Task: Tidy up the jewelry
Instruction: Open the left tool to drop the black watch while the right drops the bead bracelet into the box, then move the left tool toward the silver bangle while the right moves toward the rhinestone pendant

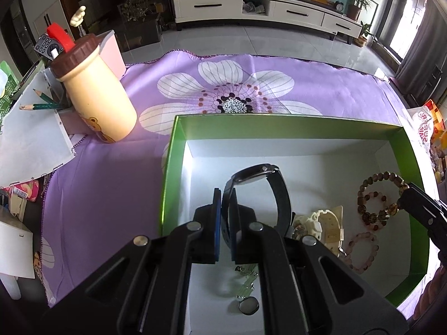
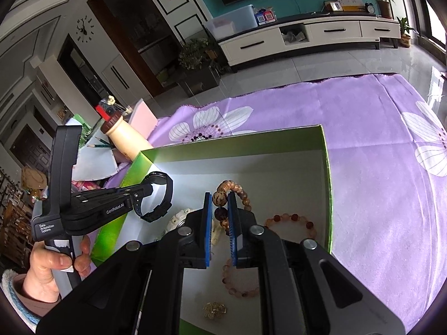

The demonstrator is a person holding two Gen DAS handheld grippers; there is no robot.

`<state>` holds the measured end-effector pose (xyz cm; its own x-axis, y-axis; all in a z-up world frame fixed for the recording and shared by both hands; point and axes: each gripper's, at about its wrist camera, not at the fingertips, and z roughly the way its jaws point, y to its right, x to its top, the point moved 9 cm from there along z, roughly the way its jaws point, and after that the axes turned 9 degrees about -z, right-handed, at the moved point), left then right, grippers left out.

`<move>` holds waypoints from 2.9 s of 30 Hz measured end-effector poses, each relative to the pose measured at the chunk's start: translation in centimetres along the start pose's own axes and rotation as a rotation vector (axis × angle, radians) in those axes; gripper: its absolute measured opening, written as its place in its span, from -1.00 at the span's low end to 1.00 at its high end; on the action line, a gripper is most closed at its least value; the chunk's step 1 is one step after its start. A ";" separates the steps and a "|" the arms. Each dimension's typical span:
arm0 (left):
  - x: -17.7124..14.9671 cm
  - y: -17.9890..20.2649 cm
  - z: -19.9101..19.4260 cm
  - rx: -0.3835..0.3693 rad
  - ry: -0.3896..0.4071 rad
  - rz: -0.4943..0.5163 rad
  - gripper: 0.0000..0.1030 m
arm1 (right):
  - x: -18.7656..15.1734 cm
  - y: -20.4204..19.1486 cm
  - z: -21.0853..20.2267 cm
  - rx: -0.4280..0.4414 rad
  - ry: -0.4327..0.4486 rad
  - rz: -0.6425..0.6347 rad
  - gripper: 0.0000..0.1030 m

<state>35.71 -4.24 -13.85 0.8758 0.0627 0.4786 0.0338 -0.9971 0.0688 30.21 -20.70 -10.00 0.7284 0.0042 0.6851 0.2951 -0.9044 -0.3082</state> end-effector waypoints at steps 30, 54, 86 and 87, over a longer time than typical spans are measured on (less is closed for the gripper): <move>0.4 0.6 1.5 0.062 -0.002 0.073 -0.81 | -0.9 -0.2 3.2 -0.066 -0.130 -0.012 -0.79; -2.6 1.2 -9.6 -0.032 0.197 0.098 0.38 | -3.3 -4.4 -7.9 -0.021 0.067 -0.088 -0.37; -21.7 -3.1 -8.9 -0.097 0.037 0.026 0.96 | -19.0 -8.2 -3.7 -0.142 -0.152 -0.284 -0.14; -21.6 -3.1 -8.8 -0.098 0.040 0.027 0.96 | -19.0 -8.3 -3.6 -0.149 -0.151 -0.297 -0.14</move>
<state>12.47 -2.13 -16.66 0.8558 0.0399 0.5157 -0.0380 -0.9895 0.1396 11.68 -14.78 -18.05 0.7105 0.3290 0.6221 0.4222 -0.9065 -0.0027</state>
